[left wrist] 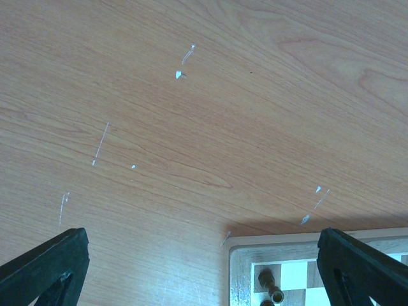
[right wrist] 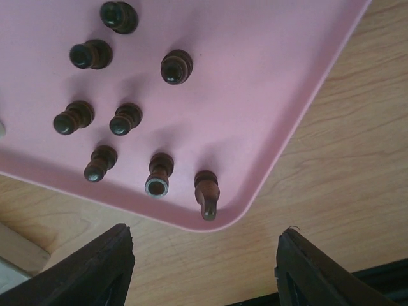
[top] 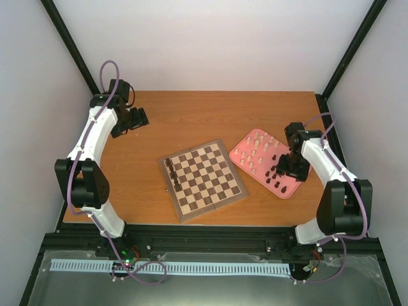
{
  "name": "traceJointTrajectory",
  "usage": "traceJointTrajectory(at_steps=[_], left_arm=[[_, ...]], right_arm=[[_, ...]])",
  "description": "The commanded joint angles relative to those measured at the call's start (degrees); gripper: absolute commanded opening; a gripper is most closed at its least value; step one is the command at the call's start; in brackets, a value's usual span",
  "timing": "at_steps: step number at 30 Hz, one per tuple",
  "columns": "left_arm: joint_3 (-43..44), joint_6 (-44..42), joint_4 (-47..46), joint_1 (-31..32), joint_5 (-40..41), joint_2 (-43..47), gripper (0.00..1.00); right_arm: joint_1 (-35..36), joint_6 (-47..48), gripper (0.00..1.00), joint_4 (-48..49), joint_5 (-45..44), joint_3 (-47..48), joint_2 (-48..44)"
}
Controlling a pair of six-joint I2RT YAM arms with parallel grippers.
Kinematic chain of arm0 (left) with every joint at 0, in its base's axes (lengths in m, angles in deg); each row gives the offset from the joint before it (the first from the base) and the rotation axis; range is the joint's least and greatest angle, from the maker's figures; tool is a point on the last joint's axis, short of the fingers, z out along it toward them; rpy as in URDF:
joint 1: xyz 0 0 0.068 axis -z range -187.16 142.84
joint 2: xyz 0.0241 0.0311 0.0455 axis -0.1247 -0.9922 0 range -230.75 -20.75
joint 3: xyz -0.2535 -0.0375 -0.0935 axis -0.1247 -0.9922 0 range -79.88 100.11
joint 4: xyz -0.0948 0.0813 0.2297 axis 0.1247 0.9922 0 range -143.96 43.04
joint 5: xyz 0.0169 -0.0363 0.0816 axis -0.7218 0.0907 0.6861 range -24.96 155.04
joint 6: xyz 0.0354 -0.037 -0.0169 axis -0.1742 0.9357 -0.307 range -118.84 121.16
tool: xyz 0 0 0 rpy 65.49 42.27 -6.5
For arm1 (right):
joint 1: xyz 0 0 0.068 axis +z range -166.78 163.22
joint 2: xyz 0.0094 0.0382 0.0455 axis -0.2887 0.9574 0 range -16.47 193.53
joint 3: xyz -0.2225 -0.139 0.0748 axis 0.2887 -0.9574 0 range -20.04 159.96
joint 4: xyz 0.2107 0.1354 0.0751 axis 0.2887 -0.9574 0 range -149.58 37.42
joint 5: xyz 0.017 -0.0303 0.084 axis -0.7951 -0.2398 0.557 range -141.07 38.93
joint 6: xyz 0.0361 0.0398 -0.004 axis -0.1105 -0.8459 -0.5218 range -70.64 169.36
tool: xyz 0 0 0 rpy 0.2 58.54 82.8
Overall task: Set up the chess pieces on the board
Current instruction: Pick up the chess piece from the storage box.
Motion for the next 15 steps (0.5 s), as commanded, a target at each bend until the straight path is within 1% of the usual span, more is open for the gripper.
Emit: traceJointTrajectory(at_steps=[1,7,11,15], left_arm=[[2.0,0.0,0.2,0.2,-0.1,-1.1,1.00],[2.1,0.0,0.4,0.2,0.5,-1.5,1.00],[2.1,0.0,0.4,0.2,0.6,-1.7,1.00],[2.1,0.0,0.4,0.2,0.5,-1.8,1.00]], right_arm=[[-2.2,2.4,0.61,6.7,5.0,-1.4,2.6],[-3.8,4.0,0.59,9.2,4.2,0.7,7.8],[-5.2,4.4,0.51,10.9,4.9,0.9,10.5],[-5.8,4.7,0.50,12.6,5.2,0.5,11.7]])
